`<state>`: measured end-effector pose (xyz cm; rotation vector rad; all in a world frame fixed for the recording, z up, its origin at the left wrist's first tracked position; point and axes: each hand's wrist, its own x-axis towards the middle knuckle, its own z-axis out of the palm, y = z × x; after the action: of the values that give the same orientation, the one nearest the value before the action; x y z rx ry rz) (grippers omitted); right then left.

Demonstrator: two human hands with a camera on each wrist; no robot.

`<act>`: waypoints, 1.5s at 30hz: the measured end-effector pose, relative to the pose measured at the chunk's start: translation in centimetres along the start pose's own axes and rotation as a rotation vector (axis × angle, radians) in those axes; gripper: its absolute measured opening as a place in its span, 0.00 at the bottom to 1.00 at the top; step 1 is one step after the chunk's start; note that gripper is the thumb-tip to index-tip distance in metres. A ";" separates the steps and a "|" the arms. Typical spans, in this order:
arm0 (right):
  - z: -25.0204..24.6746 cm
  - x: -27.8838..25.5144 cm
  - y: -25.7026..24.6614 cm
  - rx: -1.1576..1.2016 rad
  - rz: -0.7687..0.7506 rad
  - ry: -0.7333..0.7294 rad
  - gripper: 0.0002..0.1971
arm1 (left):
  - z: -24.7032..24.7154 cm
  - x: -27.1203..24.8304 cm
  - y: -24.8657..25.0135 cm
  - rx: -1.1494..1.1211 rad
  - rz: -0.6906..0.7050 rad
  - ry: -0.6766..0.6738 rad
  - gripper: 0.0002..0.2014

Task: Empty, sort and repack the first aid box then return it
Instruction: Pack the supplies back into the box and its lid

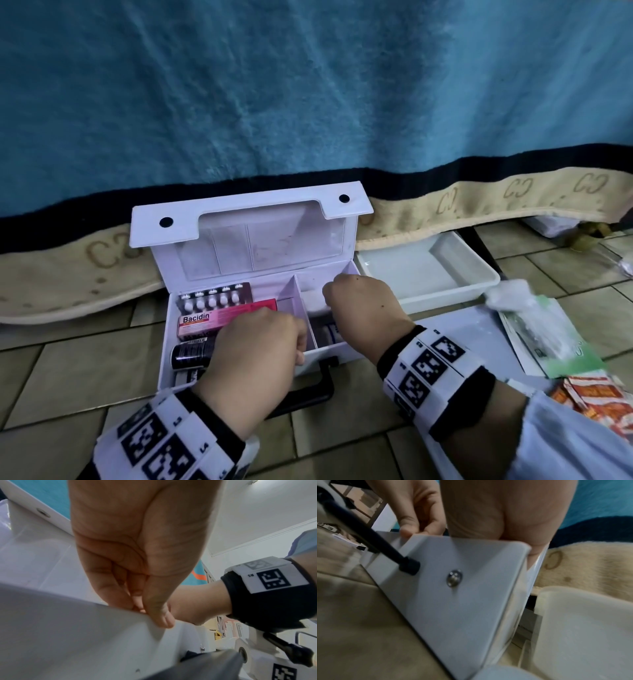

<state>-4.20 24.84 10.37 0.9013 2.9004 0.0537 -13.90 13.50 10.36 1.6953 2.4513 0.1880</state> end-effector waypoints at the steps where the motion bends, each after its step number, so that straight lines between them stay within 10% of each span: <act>1: 0.1 0.1 0.0 -0.011 -0.005 -0.032 0.14 | 0.0 0.0 0.0 -0.006 0.000 -0.001 0.03; 8: 0.8 0.8 0.3 0.018 -0.005 -0.178 0.12 | 0.3 0.3 -0.3 -0.046 0.004 -0.001 0.07; 13: 0.3 -0.8 2.0 0.149 0.029 0.126 0.18 | 0.2 0.5 -0.4 -0.047 0.007 -0.029 0.05; 18: -1.7 -4.2 8.2 0.306 0.520 0.547 0.13 | -0.1 0.3 0.0 -0.019 0.019 -0.019 0.03; 22: -0.6 -6.3 15.6 0.212 0.861 0.216 0.18 | -0.3 0.1 0.2 0.005 0.020 0.004 0.01; 28: 3.6 -7.6 18.6 0.141 0.754 -0.135 0.24 | -0.3 -0.2 0.4 0.021 0.006 0.024 0.03; 40: -0.3 -7.6 16.8 0.127 0.876 0.098 0.09 | -0.1 -0.2 0.2 -0.002 0.009 0.039 0.07; 45: -5.8 -7.1 10.3 0.284 0.514 0.280 0.07 | -0.1 0.0 0.1 0.016 0.022 0.018 0.04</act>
<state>6.80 29.29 17.46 1.8031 2.8719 -0.2131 -13.78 13.54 10.49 1.7355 2.4544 0.1883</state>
